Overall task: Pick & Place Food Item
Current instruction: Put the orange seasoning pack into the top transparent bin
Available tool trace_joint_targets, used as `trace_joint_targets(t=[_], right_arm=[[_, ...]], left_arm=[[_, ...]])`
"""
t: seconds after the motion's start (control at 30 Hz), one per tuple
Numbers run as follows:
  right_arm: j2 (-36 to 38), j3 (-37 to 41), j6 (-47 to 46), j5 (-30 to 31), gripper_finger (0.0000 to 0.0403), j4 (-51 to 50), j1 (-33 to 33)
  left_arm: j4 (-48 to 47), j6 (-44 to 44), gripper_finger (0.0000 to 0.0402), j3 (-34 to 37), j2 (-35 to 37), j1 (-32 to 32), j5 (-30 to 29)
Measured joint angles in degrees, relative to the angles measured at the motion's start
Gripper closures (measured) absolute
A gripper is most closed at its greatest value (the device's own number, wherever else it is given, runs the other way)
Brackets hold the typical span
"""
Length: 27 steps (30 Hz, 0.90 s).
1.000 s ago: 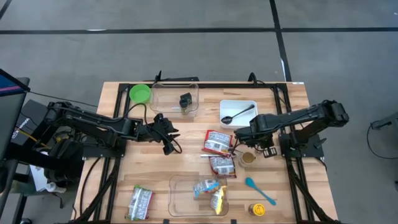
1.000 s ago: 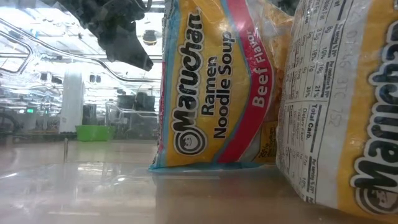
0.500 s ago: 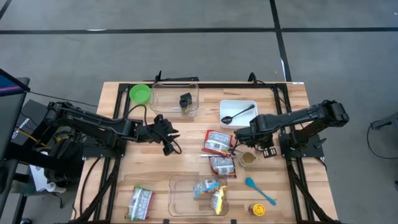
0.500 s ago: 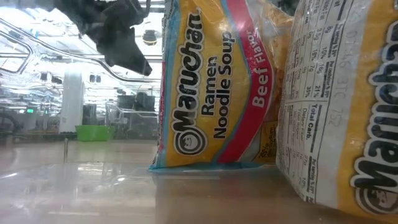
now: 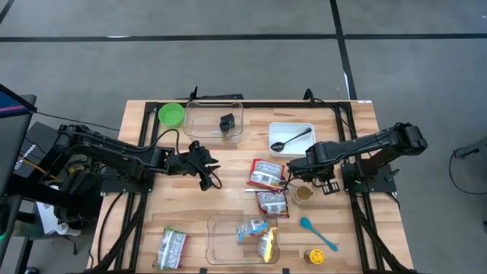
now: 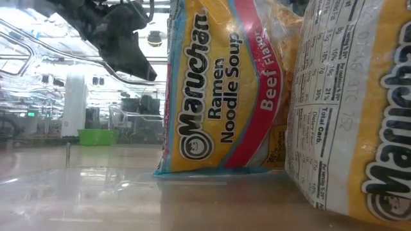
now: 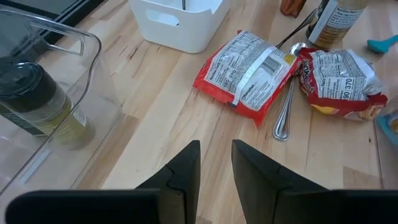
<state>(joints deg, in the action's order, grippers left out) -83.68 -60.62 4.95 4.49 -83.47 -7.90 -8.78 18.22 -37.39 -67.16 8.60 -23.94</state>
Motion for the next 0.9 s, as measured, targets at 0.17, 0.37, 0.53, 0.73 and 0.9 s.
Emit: trace_joint_targets(t=[0.17, 0.37, 0.53, 0.73, 0.9], right_arm=[[0.0, 0.0, 0.2, 0.0, 0.0397, 0.4, 0.0], [0.0, 0.0, 0.2, 0.2, 0.04, 0.5, 0.0], [0.1, -1.7, 0.0, 0.3, 0.0402, -0.6, 0.0], [2.1, -5.8, -4.1, 1.7, 0.0402, -1.2, 0.0], [3.9, -10.3, -5.0, 3.0, 0.0402, -2.1, -0.2]], left_arm=[[0.0, 0.0, 0.0317, 0.0, 0.0, 0.0, 0.0], [0.0, 0.0, 0.0317, 0.0, 0.0, 0.0, 0.0], [0.1, 0.0, 0.0317, 0.0, 0.0, 0.0, 0.0], [0.3, 0.0, 0.0317, -0.1, 0.0, 0.0, 0.0], [0.7, 0.0, 0.0317, -0.1, 0.0, 0.0, 0.0]])
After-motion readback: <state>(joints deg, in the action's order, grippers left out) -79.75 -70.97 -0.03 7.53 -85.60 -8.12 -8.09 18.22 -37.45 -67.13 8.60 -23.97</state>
